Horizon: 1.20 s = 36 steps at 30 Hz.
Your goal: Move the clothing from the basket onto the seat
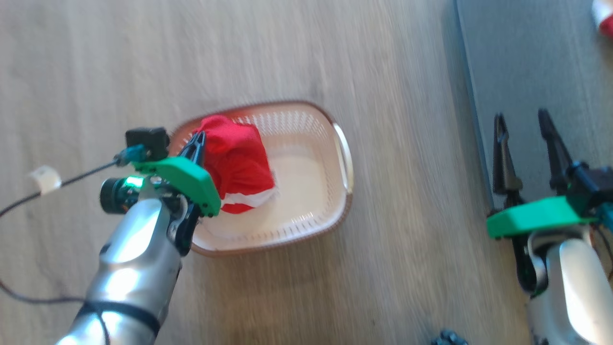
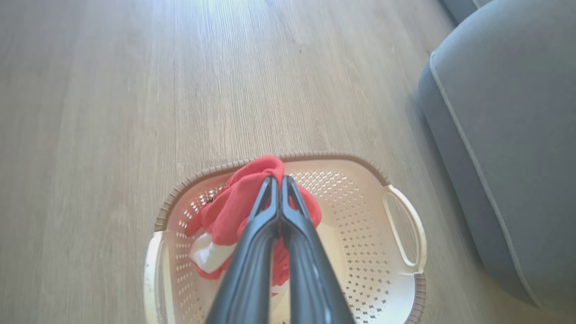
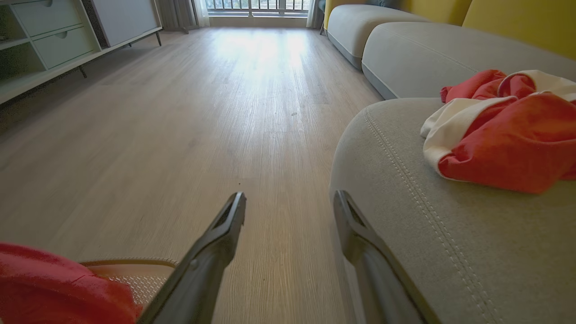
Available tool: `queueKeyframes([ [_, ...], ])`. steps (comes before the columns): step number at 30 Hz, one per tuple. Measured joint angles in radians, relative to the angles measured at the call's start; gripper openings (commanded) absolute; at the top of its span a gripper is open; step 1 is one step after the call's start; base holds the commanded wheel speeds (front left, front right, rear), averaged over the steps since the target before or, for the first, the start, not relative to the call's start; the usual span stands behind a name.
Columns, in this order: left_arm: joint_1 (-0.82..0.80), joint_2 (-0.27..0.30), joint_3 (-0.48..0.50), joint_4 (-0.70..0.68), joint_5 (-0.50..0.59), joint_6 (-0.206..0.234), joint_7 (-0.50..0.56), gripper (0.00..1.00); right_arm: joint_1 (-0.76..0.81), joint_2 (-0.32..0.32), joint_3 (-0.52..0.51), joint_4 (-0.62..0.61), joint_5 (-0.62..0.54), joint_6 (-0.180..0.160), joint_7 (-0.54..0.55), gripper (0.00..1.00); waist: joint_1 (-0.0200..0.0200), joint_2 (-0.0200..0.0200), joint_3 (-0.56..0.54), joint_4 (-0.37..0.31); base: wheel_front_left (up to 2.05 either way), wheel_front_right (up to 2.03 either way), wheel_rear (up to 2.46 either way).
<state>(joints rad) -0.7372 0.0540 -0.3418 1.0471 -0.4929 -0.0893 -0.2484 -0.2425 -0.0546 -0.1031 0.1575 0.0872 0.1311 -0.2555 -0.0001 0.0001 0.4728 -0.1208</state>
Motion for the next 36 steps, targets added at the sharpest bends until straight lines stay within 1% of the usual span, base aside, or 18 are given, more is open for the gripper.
queueKeyframes([
  [5, 0.152, 0.032, 0.054, -0.209, 0.007, 0.043, -0.001, 0.00, 0.067, -0.015, 0.001, 0.030, -0.023, 0.000, 0.000, 1.00, 0.0000, 0.0000, -0.120, 0.047, 0.00, 0.00, 0.00],
  [8, 0.249, 0.049, 0.064, -0.311, 0.023, 0.076, -0.001, 0.00, 0.109, -0.026, 0.010, 0.052, -0.046, 0.000, 0.000, 1.00, 0.0000, 0.0000, -0.188, 0.076, 0.00, 0.00, 0.00],
  [12, 0.352, 0.067, 0.072, -0.417, 0.033, 0.103, -0.001, 0.00, 0.149, -0.033, 0.012, 0.076, -0.051, 0.000, 0.000, 1.00, 0.0000, 0.0000, -0.271, 0.113, 0.00, 0.00, 0.00],
  [18, 0.458, 0.116, 0.092, -0.547, 0.035, 0.152, 0.001, 0.00, 0.186, -0.033, 0.018, 0.095, -0.052, 0.000, 0.000, 1.00, 0.0000, 0.0000, -0.375, 0.157, 0.00, 0.00, 0.00],
  [26, 0.549, 0.138, 0.092, -0.662, 0.035, 0.182, 0.039, 0.00, 0.216, -0.031, 0.040, 0.115, -0.052, 0.000, 0.000, 1.00, 0.0000, 0.0000, -0.460, 0.190, 0.00, 0.00, 0.00],
  [32, 0.578, 0.146, 0.088, -0.713, 0.035, 0.198, 0.064, 0.00, 0.216, -0.031, 0.054, 0.124, -0.052, 0.000, 0.000, 1.00, 0.0000, 0.0000, -0.474, 0.191, 0.00, 0.00, 0.00],
  [36, 0.580, 0.154, 0.088, -0.737, 0.035, 0.200, 0.073, 0.00, 0.216, -0.031, 0.058, 0.125, -0.052, 0.000, 0.000, 1.00, 0.0000, 0.0000, -0.474, 0.188, 0.00, 0.00, 0.00],
])
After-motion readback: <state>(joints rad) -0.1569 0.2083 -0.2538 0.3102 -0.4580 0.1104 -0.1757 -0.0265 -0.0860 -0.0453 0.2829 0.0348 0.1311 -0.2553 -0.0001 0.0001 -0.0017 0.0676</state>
